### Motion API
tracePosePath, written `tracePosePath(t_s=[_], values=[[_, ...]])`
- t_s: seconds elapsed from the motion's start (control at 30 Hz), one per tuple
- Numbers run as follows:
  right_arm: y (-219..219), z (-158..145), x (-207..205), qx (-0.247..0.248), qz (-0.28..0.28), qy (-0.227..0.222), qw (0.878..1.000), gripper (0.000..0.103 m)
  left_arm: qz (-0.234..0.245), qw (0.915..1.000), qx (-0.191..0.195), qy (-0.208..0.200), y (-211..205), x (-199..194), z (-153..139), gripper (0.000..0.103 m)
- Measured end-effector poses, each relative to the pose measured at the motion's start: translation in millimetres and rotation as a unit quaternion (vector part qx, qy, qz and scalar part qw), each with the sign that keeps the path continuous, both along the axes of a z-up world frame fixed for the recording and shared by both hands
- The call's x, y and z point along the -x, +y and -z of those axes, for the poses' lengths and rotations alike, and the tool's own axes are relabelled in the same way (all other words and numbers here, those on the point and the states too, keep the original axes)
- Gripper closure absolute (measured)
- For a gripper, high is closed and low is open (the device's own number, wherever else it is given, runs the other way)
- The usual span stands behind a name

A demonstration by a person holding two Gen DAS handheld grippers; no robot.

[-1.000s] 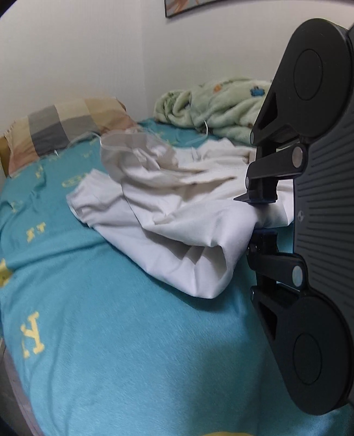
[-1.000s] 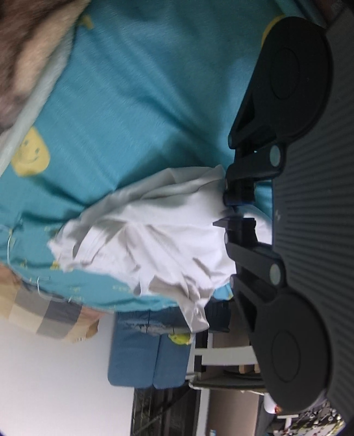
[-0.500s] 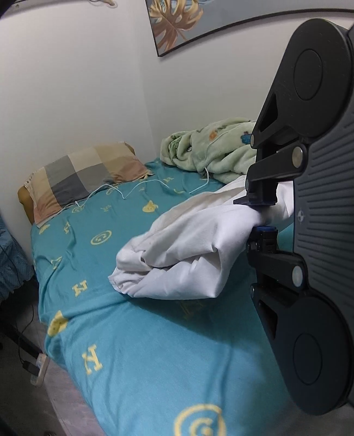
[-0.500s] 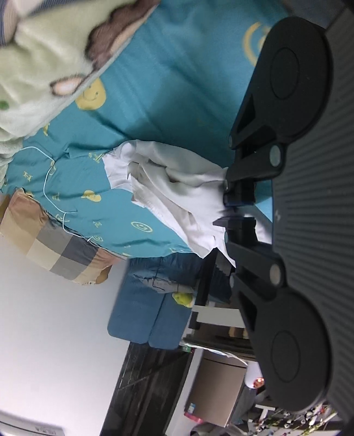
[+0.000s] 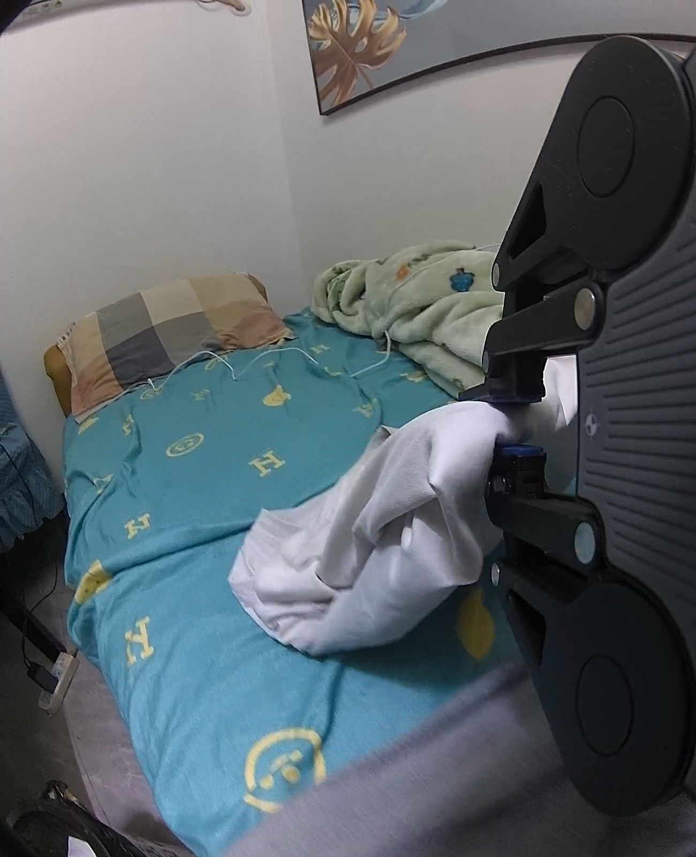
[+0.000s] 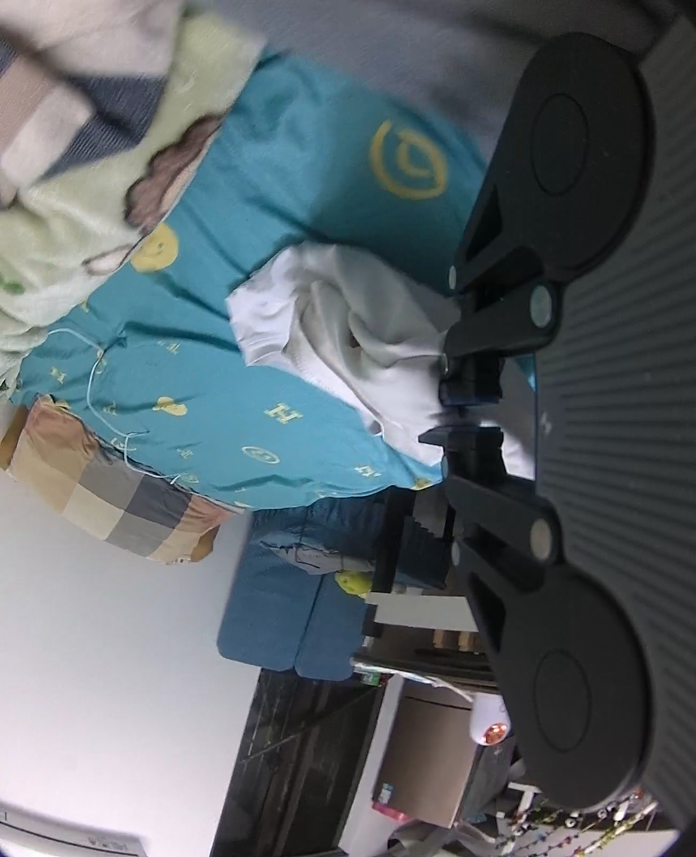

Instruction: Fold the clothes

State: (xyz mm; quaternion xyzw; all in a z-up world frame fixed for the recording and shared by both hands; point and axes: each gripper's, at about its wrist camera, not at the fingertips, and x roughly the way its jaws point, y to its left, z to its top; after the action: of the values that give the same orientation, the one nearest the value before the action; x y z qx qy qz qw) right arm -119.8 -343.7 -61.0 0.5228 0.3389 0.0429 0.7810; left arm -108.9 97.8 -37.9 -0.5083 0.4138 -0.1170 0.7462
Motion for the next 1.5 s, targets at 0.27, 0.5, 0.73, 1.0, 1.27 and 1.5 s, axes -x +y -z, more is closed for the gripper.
tracePosePath(t_s=[0.27,0.5,0.73,1.0,1.27,1.5], values=[[-6,4,-109,0.006,0.012,0.025,1.0,0.093,-0.023,0.9995,0.002,0.021,-13,-117,15,0.088],[-11,45,-202,0.019,0.014,0.077,0.997,0.093,-0.019,0.9975,-0.029,0.061,-24,-220,71,0.087],[-18,113,-257,0.008,-0.003,0.128,0.992,0.092,-0.005,0.9942,-0.038,0.1,-24,-274,142,0.085],[-13,119,-266,0.031,-0.045,0.105,0.993,0.087,0.034,0.9943,-0.088,0.051,-30,-279,134,0.07],[28,80,-250,0.166,-0.135,-0.021,0.977,0.038,0.112,0.9507,-0.274,-0.094,-72,-253,83,0.039],[53,87,-260,0.346,-0.17,-0.06,0.921,0.041,0.155,0.8978,-0.397,-0.112,-106,-254,96,0.039]])
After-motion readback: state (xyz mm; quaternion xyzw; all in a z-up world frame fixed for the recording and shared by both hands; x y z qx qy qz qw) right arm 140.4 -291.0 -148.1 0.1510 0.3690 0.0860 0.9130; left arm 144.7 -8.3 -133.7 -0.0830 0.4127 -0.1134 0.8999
